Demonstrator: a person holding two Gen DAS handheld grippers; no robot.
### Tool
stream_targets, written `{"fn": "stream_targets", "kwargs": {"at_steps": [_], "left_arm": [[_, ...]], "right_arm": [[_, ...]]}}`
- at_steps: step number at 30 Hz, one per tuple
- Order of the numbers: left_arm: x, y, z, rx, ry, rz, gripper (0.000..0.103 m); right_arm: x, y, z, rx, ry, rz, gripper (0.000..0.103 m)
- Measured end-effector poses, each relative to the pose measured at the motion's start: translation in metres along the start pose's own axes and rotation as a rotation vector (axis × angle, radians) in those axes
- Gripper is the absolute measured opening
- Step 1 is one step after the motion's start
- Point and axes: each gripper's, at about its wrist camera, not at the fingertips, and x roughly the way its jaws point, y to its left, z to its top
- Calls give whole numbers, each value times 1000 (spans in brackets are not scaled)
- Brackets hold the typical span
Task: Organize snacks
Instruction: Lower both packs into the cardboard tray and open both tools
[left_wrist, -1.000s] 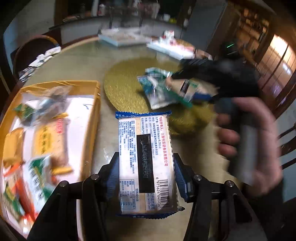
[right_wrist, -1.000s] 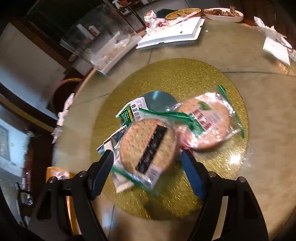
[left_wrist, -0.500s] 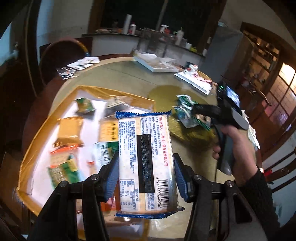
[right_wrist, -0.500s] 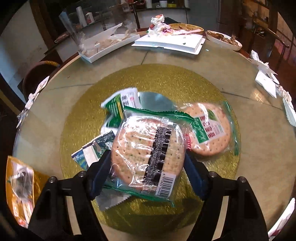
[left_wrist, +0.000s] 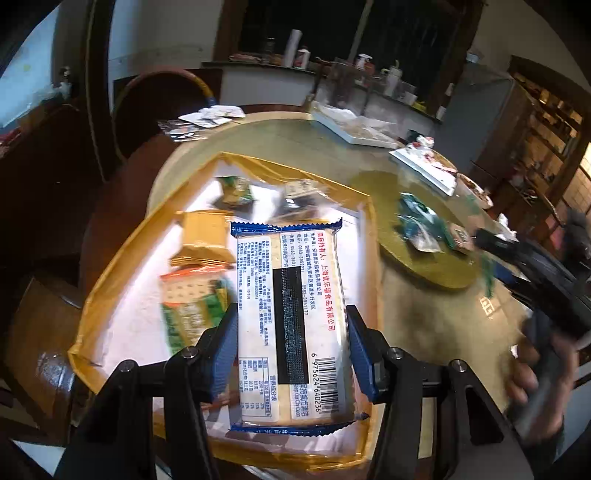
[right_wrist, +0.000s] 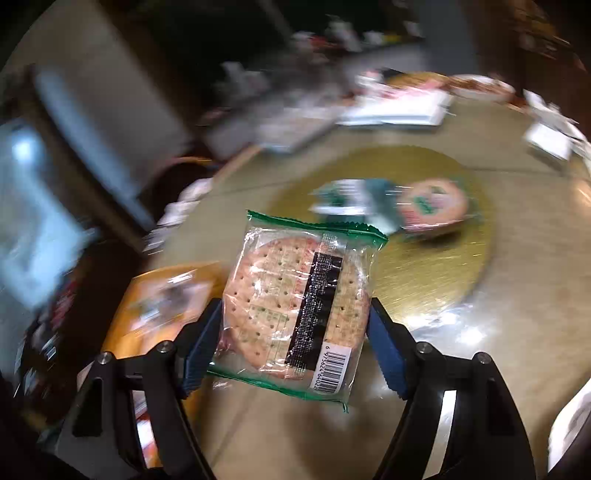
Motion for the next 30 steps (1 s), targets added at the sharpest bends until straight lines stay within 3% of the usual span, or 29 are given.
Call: {"fn": "stream_targets", "kwargs": {"at_steps": [5, 7, 13, 21, 23, 27, 30], "left_arm": [[2, 17, 2, -19, 2, 29, 55], [6, 23, 3, -24, 9, 42, 55], [9, 43, 1, -25, 19, 78, 55], [13, 59, 2, -46, 9, 92, 56], [14, 60, 3, -54, 8, 83, 61], [4, 55, 5, -77, -39, 61, 81], [-4, 48, 5, -78, -74, 56, 81]], "right_arm": [[-4, 63, -16, -139, 22, 181, 76], [5, 86, -22, -189, 44, 211, 76], [63, 130, -45, -265, 159, 228, 76], [108, 140, -53, -250, 244, 177, 78], [107, 138, -53, -237, 240, 181, 78], [85, 138, -48, -231, 159, 235, 84], [63, 140, -44, -245, 95, 264, 86]]}}
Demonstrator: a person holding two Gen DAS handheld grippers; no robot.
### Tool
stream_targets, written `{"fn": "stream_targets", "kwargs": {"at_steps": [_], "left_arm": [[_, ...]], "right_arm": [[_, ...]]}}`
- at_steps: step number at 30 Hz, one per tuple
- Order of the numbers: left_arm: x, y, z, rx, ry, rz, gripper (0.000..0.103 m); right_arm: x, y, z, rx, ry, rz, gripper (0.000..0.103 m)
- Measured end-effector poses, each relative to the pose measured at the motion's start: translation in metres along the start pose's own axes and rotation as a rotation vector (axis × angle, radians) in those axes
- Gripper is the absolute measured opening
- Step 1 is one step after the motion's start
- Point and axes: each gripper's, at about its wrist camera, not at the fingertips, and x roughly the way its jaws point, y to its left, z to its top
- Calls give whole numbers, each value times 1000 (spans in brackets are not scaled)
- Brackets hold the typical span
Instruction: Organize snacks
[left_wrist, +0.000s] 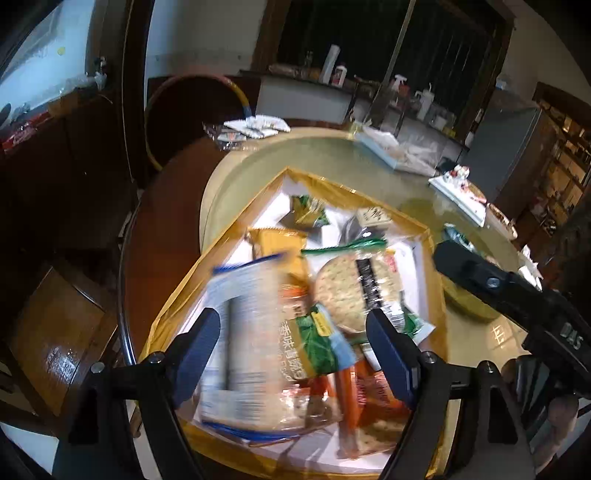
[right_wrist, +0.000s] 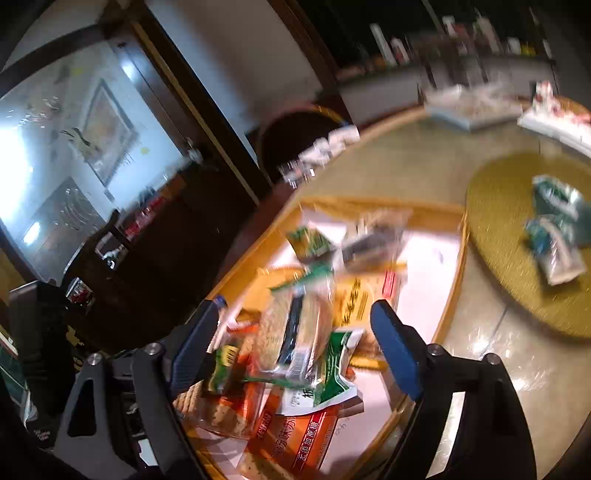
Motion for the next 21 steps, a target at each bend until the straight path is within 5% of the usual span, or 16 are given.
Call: {"fn": "stream_targets", "kwargs": {"at_steps": [8, 18, 21], "left_arm": [[-16, -48, 2, 56, -31, -93, 82], [22, -149, 16, 179, 73, -262, 82], [54, -184, 27, 208, 124, -279, 81]], "right_arm": [[-54, -40, 11, 85, -74, 49, 86], [-131, -160, -6, 400, -175, -260, 86], [-146, -194, -11, 486, -212, -271, 86]]}}
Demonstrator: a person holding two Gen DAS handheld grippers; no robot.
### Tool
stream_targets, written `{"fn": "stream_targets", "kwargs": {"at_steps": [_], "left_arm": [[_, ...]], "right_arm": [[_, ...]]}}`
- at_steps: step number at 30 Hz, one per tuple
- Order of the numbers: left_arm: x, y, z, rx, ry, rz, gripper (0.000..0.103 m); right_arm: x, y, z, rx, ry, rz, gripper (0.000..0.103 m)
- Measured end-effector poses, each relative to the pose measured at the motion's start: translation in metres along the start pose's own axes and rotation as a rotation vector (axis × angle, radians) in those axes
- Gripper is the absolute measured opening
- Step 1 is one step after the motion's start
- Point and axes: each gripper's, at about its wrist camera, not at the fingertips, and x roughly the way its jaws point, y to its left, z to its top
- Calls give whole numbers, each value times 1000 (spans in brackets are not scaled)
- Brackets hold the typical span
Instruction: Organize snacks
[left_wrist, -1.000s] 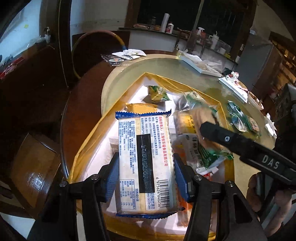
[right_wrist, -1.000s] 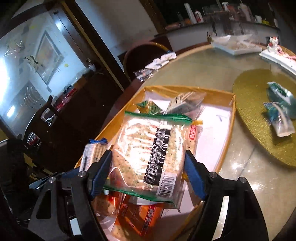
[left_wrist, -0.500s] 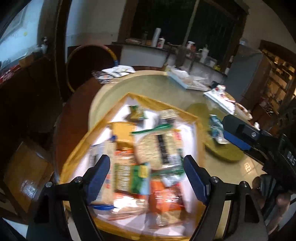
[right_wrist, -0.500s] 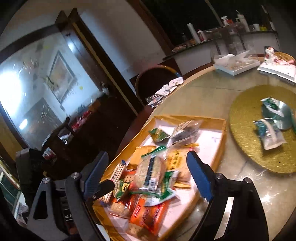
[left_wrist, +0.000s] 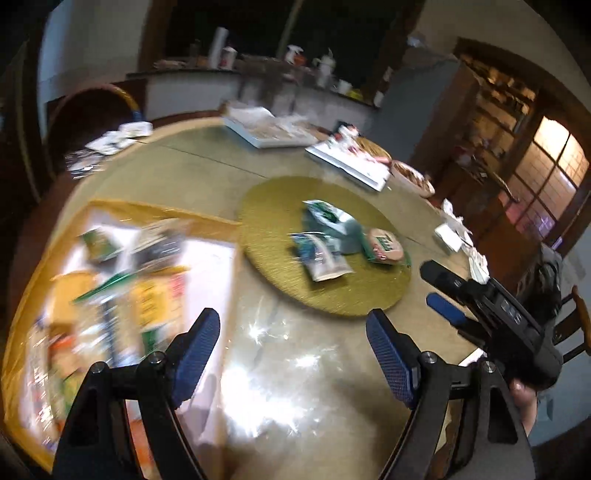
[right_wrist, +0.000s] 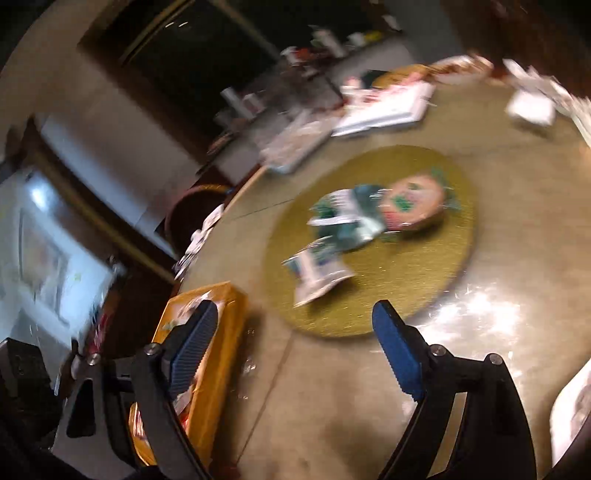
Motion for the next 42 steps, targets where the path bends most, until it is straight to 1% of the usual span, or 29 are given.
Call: {"fn": "stream_targets", "kwargs": {"at_steps": [2, 4, 7, 9, 13, 16, 17, 18, 19, 20, 21, 22, 24, 25, 26, 27, 28, 30, 31, 32, 33, 34, 36, 39, 41, 42], "left_arm": [[30, -13, 11, -9, 45, -4, 82], [59, -23, 20, -34, 100, 5, 81], [100, -40, 31, -6, 144, 35, 81], [127, -44, 37, -20, 160, 57, 81], [167, -46, 42, -88, 194, 101, 81], [182, -51, 43, -86, 193, 132, 81], [185, -53, 42, -78, 198, 137, 80], [184, -56, 40, -53, 180, 166, 79], [185, -58, 40, -38, 177, 183, 78], [185, -58, 37, -29, 179, 189, 69], [183, -58, 37, -19, 170, 203, 59], [180, -58, 35, -11, 167, 210, 58], [175, -57, 30, 16, 172, 233, 52], [173, -56, 30, 30, 177, 237, 50], [169, -55, 28, 42, 176, 235, 43], [163, -53, 26, 44, 176, 239, 30], [157, -51, 25, 41, 181, 233, 27], [140, -46, 16, 33, 197, 181, 11], [133, -46, 12, 36, 193, 173, 7], [125, -46, 7, 51, 186, 173, 1], [113, -43, -2, 74, 181, 174, 0], [108, -41, -8, 77, 178, 167, 0], [94, -31, -21, 56, 176, 143, 0], [82, -18, -30, -9, 170, 80, 0], [76, -13, -37, -15, 180, 69, 0], [73, -12, -40, -10, 183, 66, 0]], "right_arm": [[-3, -14, 8, 36, -27, -26, 86], [-7, -25, 11, 64, -71, -79, 86], [-5, -32, 12, 83, -98, -141, 86], [-4, -33, 13, 85, -108, -168, 86], [-4, -34, 11, 75, -125, -187, 86], [-6, -43, 8, 114, -121, -169, 86], [-4, -47, 7, 129, -115, -157, 86], [-1, -51, 7, 151, -102, -148, 86], [0, -53, 6, 160, -94, -148, 86], [1, -54, 5, 164, -90, -149, 86], [1, -55, 5, 166, -91, -148, 86], [1, -54, 5, 165, -92, -147, 86], [0, -52, 5, 153, -95, -150, 86], [1, -52, 5, 149, -95, -149, 86], [1, -51, 5, 147, -94, -147, 86], [2, -51, 5, 145, -91, -149, 86], [2, -52, 6, 144, -87, -149, 86], [0, -53, 8, 152, -79, -133, 86], [0, -54, 10, 156, -75, -128, 86], [-1, -54, 13, 154, -71, -127, 86], [-1, -52, 20, 143, -57, -129, 86], [0, -51, 26, 138, -44, -124, 86], [3, -49, 42, 131, -34, -134, 86], [18, -44, 66, 97, -30, -213, 86], [36, -46, 82, 96, -4, -253, 86], [54, -48, 92, 82, 30, -290, 86]]}}
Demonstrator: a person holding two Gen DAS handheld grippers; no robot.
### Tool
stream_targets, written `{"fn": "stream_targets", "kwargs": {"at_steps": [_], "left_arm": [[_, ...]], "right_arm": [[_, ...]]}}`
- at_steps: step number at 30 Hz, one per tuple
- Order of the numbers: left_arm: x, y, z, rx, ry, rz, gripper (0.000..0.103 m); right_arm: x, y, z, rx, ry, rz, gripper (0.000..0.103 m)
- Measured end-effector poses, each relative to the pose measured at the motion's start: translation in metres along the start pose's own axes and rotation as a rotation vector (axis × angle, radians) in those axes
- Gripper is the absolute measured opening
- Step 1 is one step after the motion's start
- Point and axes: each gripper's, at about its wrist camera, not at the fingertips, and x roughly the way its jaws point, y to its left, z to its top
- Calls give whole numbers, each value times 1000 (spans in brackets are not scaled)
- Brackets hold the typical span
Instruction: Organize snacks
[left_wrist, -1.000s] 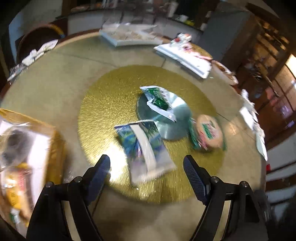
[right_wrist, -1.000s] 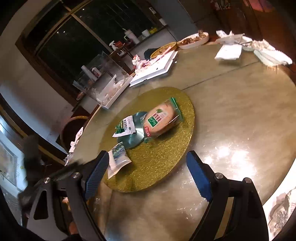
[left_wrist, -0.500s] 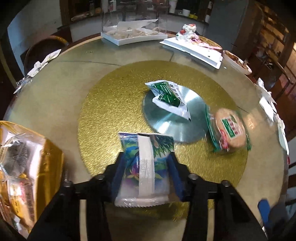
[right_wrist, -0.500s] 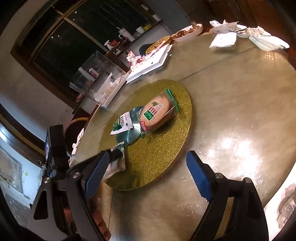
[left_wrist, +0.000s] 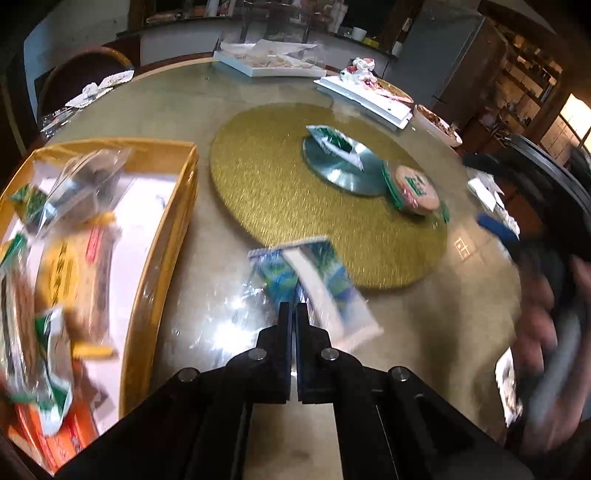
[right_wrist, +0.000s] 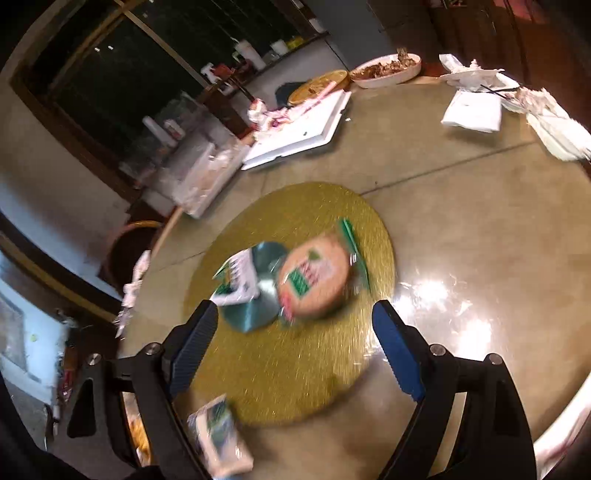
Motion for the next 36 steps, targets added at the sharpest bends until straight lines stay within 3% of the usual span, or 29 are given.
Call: {"fn": "stream_targets", "kwargs": {"at_steps": [3, 6, 7, 9, 11, 15, 21, 27, 32, 35, 36], "left_arm": [[-3, 6, -9, -13, 12, -11, 0], [-4, 13, -13, -36, 32, -54, 2], [-7, 14, -15, -42, 33, -72, 7], [-12, 13, -16, -41, 22, -80, 49], [-17, 8, -17, -26, -1, -100, 54], [-21, -2, -16, 2, -26, -53, 70], [-3, -11, -3, -3, -6, -19, 73], [14, -20, 12, -42, -33, 3, 77], [31, -32, 9, 22, -16, 82, 76], [33, -36, 3, 40, -57, 141, 74], [32, -36, 0, 44, -75, 154, 69]], "right_arm": [[41, 9, 13, -88, 81, -125, 86], [67, 21, 16, -213, 96, -246, 86], [73, 22, 17, -224, 107, -256, 86], [80, 21, 17, -211, 131, -229, 87], [85, 26, 14, -254, 136, -252, 90], [91, 38, 7, -342, 137, -308, 94], [70, 32, -12, -348, 146, -298, 79], [22, 15, -56, -256, 146, -187, 78], [-10, -4, -81, -175, 157, -57, 78], [-16, -4, -90, -201, 145, -54, 78], [-17, -3, -92, -212, 137, -57, 78]]}}
